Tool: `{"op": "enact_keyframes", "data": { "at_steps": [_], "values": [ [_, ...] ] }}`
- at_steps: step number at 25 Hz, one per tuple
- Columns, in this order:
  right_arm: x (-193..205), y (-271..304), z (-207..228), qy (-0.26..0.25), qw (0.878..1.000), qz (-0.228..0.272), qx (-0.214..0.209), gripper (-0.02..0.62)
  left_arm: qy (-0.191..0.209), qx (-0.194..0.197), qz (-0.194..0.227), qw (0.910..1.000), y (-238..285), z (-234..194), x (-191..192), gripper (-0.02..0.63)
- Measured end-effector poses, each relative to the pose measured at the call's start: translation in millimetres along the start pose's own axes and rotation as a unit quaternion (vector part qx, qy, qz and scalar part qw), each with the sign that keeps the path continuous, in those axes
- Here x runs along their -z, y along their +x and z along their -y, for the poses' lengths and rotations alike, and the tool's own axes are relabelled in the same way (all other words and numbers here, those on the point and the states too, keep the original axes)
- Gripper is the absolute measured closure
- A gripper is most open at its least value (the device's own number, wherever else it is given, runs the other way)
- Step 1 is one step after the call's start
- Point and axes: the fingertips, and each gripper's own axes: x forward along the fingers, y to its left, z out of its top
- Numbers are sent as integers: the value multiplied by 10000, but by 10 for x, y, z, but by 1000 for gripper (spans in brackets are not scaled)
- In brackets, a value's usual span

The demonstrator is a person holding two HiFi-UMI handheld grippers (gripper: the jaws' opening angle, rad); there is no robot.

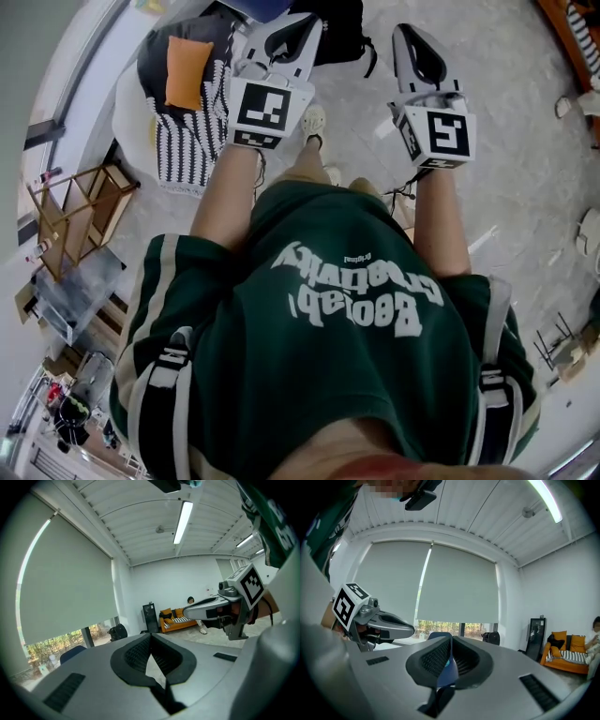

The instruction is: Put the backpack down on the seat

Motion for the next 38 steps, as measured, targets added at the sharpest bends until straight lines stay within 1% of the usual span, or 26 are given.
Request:
{"op": "enact_keyframes", "data": {
  "at_steps": [5, 9, 13, 17, 20, 23, 27, 29, 30, 31, 33, 35, 38],
  "values": [
    [123, 858, 200, -21, 9999, -125, 11, 558, 38, 163, 22, 9999, 582, -594, 245, 588],
    [364, 1449, 241, -83, 9993, -333, -128, 558, -185, 264, 23, 9995, 952, -998, 538, 588],
    [602, 1781, 361, -78, 9982, -565, -193, 558, -277, 235, -164, 9992, 1251, -1179, 794, 588],
    [933, 2012, 428, -84, 9958, -851, -331, 558, -476, 150, -330, 9982, 1440, -1297, 1105, 586],
    [1310, 2264, 476, -66, 9937, -1064, -337, 558, -584, 215, -405, 9972, 1624, -1398, 1466, 586],
    [1728, 2519, 584, -40, 9923, -1183, -357, 558, -567, 280, -471, 9969, 1908, -1465, 1853, 586],
    [2276, 2891, 778, -88, 9890, -1356, -582, 554, -654, 259, -676, 9952, 2338, -1544, 2328, 586],
    [2500, 3102, 892, -155, 9866, -1444, -740, 534, -689, 223, -761, 9945, 2547, -1566, 2509, 578],
    [2622, 3217, 957, -153, 9852, -1497, -820, 494, -749, 209, -812, 9937, 2660, -1572, 2612, 568],
    [2756, 3333, 1024, -124, 9836, -1563, -892, 454, -821, 197, -889, 9925, 2776, -1576, 2730, 544],
    [3048, 3555, 1151, -21, 9798, -1723, -1019, 443, -901, 169, -1103, 9897, 2999, -1576, 2997, 496],
    [3360, 3765, 1259, 88, 9752, -1875, -1176, 432, -950, 188, -1303, 9867, 3229, -1570, 3278, 464],
    [3864, 4057, 1304, 174, 9634, -2153, -1587, 419, -1190, 305, -1445, 9818, 3577, -1569, 3639, 414]
  ]
}}
